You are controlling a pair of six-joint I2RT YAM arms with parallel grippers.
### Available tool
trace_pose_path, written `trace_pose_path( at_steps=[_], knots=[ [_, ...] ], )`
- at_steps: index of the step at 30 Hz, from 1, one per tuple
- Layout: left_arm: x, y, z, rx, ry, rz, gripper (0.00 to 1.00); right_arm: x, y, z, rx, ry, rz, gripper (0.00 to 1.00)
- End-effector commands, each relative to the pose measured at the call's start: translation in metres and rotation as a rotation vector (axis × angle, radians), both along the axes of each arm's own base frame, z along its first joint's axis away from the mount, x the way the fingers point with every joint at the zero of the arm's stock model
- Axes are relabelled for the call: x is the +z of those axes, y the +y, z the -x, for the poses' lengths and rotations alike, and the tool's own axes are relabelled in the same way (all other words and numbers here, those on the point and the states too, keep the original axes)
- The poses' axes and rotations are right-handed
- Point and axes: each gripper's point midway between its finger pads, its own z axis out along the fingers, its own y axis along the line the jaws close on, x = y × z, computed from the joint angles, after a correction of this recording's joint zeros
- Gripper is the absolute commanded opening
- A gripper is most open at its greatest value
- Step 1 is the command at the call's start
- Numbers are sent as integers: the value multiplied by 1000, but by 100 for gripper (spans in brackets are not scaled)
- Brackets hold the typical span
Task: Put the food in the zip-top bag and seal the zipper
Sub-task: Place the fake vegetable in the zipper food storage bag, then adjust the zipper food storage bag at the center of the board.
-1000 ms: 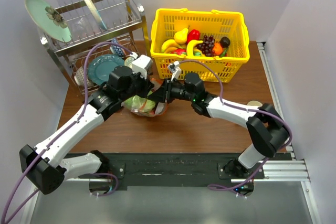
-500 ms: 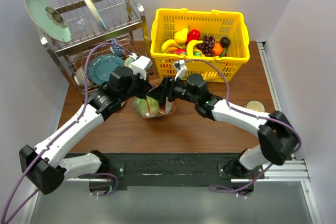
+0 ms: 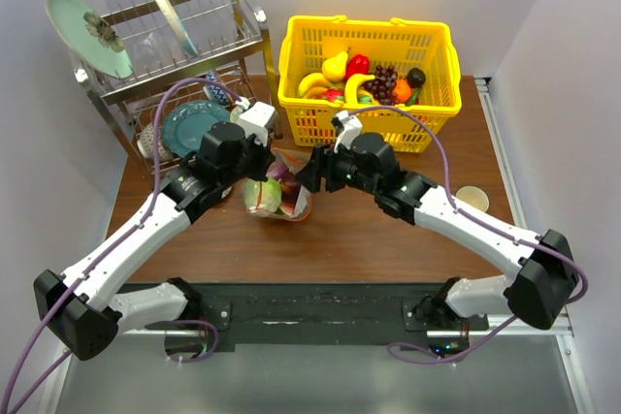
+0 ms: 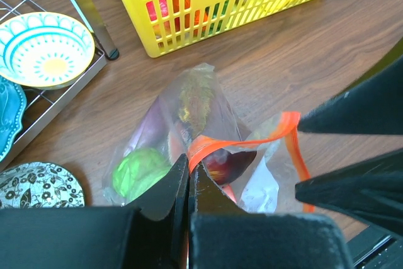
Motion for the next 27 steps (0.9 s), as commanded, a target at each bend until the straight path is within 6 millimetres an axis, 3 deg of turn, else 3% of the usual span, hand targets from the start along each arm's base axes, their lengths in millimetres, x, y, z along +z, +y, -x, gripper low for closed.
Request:
trace_pose_path(
  at_steps=[1, 7, 10, 12, 13, 15, 16, 18, 19, 22, 24, 27],
  knots=[
    [47, -2, -5, 2, -119, 63, 0, -38, -13, 13, 8, 64, 143, 65],
    [49, -3, -9, 14, -117, 64, 0, -69, -18, 17, -32, 132, 185, 51],
    [47, 0, -11, 32, -110, 52, 0, -70, -18, 17, -36, 136, 184, 29],
    [45, 1, -13, 51, -104, 46, 0, -67, -17, 16, -19, 122, 196, 6],
    [45, 3, -14, 60, -99, 43, 0, -58, -19, 15, -24, 116, 213, 0],
    [44, 3, -14, 65, -92, 38, 0, -38, -24, 6, -42, 61, 239, 0],
    [42, 4, -14, 65, -89, 36, 0, -6, -24, 1, -48, 13, 235, 0],
    [39, 2, -13, 57, -80, 40, 0, 34, -33, -10, -82, -87, 258, 0],
    [37, 1, -12, 53, -74, 42, 0, 73, -36, -13, -99, -140, 232, 0],
    [39, -2, -10, 38, -68, 54, 0, 131, -45, -15, -131, -242, 193, 0],
    [45, 2, -10, 50, -80, 48, 0, 141, -48, -15, -138, -260, 186, 0],
    [61, 17, -11, 108, -113, 19, 0, 121, -47, -20, -152, -234, 216, 0]
  ],
)
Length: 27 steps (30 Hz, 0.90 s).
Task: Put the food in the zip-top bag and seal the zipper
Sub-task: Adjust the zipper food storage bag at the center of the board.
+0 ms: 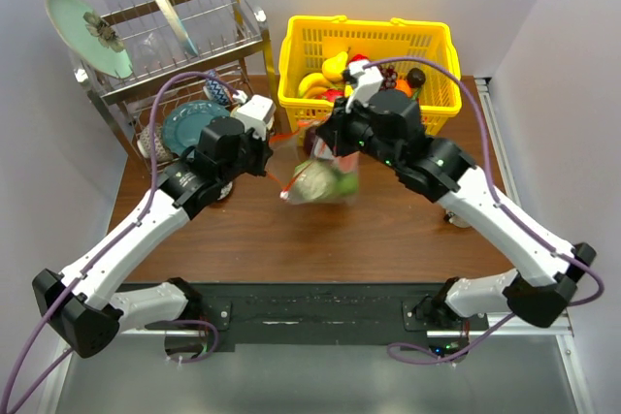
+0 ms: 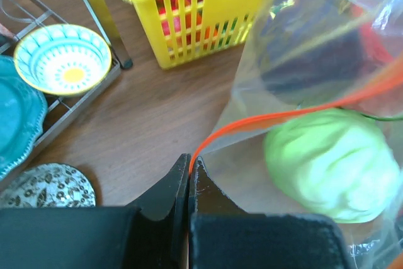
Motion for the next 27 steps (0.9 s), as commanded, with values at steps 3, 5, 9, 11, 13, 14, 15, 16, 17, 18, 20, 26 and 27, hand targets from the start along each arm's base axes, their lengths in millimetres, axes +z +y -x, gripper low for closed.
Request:
trace_pose_path(
  at_steps=[3, 5, 9, 11, 13, 14, 15, 16, 17, 18, 20, 26, 27],
  knots=[
    [63, 27, -7, 125, -138, 12, 0, -52, -5, -8, -37, 73, 132, 0],
    [66, 29, -7, 134, -145, 9, 0, -75, 8, -7, 5, 132, 141, 0],
    [60, 26, -10, 130, -127, 5, 0, -85, 29, -4, 73, 176, 99, 11],
    [52, 22, -10, 115, -115, 5, 0, -89, 36, -6, 89, 190, 96, 58],
    [30, 13, -10, 74, -84, 0, 0, -91, 37, -7, 90, 204, 111, 71],
    [22, 10, -9, 58, -71, -2, 0, -90, 37, -7, 90, 205, 112, 72],
    [4, 7, -9, 44, -41, -15, 0, -91, 35, -10, 84, 209, 118, 73],
    [-4, 4, -8, 26, -24, -15, 0, -87, 33, -10, 83, 208, 117, 73],
    [-13, 3, -8, 21, -10, -24, 0, -84, 31, -11, 80, 201, 120, 73],
    [-26, 3, -8, 22, 9, -38, 0, -79, 27, -14, 70, 193, 117, 73],
    [-34, 4, -9, 29, 17, -52, 0, -64, 18, -18, 54, 175, 114, 72],
    [-44, -1, -10, 8, 15, -39, 0, -31, -46, -61, -105, 141, 79, 72],
    [-47, -2, -9, 0, 16, -37, 0, -24, -68, -77, -157, 134, 64, 71]
  ],
)
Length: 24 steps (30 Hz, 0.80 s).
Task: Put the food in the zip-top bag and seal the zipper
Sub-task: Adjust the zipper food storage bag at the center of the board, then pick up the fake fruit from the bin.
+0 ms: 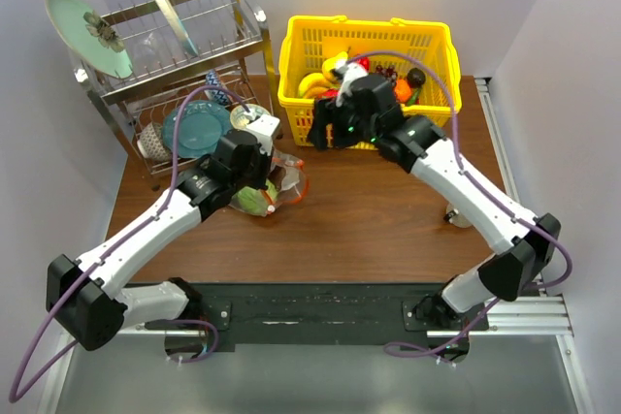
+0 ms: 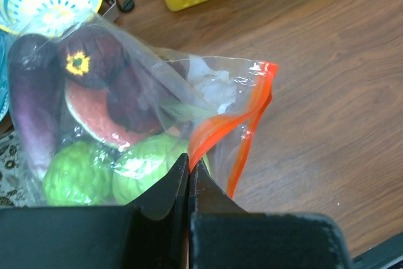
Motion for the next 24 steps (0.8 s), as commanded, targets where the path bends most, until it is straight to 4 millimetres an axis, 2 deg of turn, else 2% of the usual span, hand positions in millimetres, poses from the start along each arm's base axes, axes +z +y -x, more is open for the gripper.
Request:
trace_pose_path(
  at_steps=[1, 2, 3, 4, 5, 6, 7, 8, 9, 10, 11, 12, 13, 14, 15, 16, 19, 24],
  knots=[
    [20, -14, -10, -42, -97, 77, 0, 48, -71, -38, -148, -79, -42, 71],
    [18, -14, -10, -47, -93, 80, 0, 50, -81, -47, -170, -88, -31, 71],
    [14, -16, -8, -56, -86, 85, 0, 58, -102, -60, -220, -106, -27, 71],
    [13, -19, -6, -74, -79, 95, 0, 50, -111, -75, -238, -93, 2, 71],
    [12, -20, -4, -84, -75, 99, 0, 50, -120, -85, -261, -91, 12, 71],
    [11, -21, -3, -90, -75, 104, 0, 62, -139, -98, -306, -110, 15, 71],
    [11, -22, -2, -99, -76, 108, 0, 59, -147, -109, -322, -108, 31, 71],
    [12, -21, -1, -98, -81, 111, 0, 43, -154, -127, -343, -76, 52, 71],
    [14, -21, -1, -101, -88, 117, 0, 50, -171, -142, -386, -88, 53, 70],
    [14, -22, 0, -106, -90, 122, 0, 47, -178, -152, -400, -81, 54, 69],
    [15, -22, 1, -107, -96, 128, 0, 25, -178, -169, -390, -38, 64, 69],
    [17, -22, 1, -110, -101, 133, 0, 34, -185, -178, -396, -57, 57, 70],
    [17, -22, 1, -108, -104, 134, 0, 31, -186, -185, -378, -58, 72, 72],
    [18, -21, 1, -106, -109, 136, 0, 23, -187, -193, -373, -50, 85, 75],
    [18, -22, 1, -107, -110, 137, 0, 14, -186, -204, -366, -38, 99, 84],
    [18, -21, 0, -106, -110, 137, 0, 6, -187, -211, -361, -35, 117, 89],
    [16, -23, 0, -112, -104, 137, 0, -16, -191, -227, -374, -20, 160, 99],
    [13, -24, -2, -109, -98, 130, 0, -55, -185, -241, -305, 8, 202, 99]
  ],
)
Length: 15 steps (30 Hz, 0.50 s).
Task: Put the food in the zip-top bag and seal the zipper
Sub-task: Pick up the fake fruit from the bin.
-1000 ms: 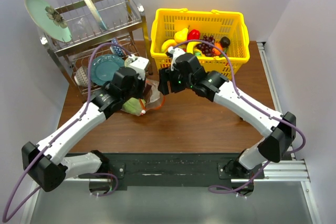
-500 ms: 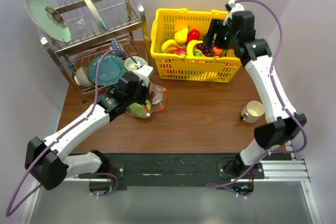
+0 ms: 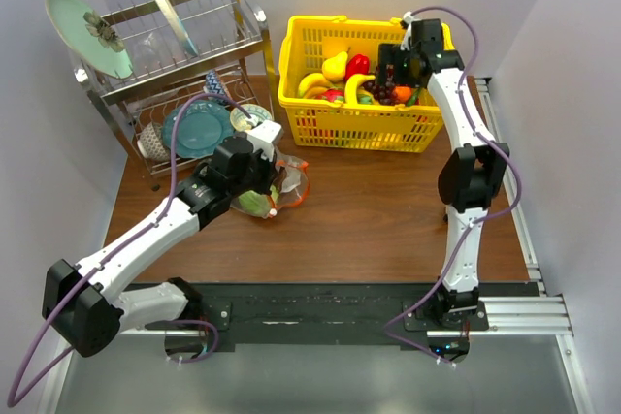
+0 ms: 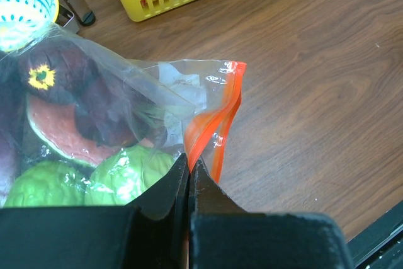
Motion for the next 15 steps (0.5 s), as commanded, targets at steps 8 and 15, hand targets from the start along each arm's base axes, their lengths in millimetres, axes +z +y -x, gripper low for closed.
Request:
trace_pose_path(
  at_steps=[8, 15],
  knots=[
    [12, -1, -13, 5, -56, 22, 0, -61, 5, -17, 84, 75, 77, 98],
    [12, -1, -15, 6, -54, 23, 0, -83, 8, -16, 73, 134, 46, 62]
  ],
)
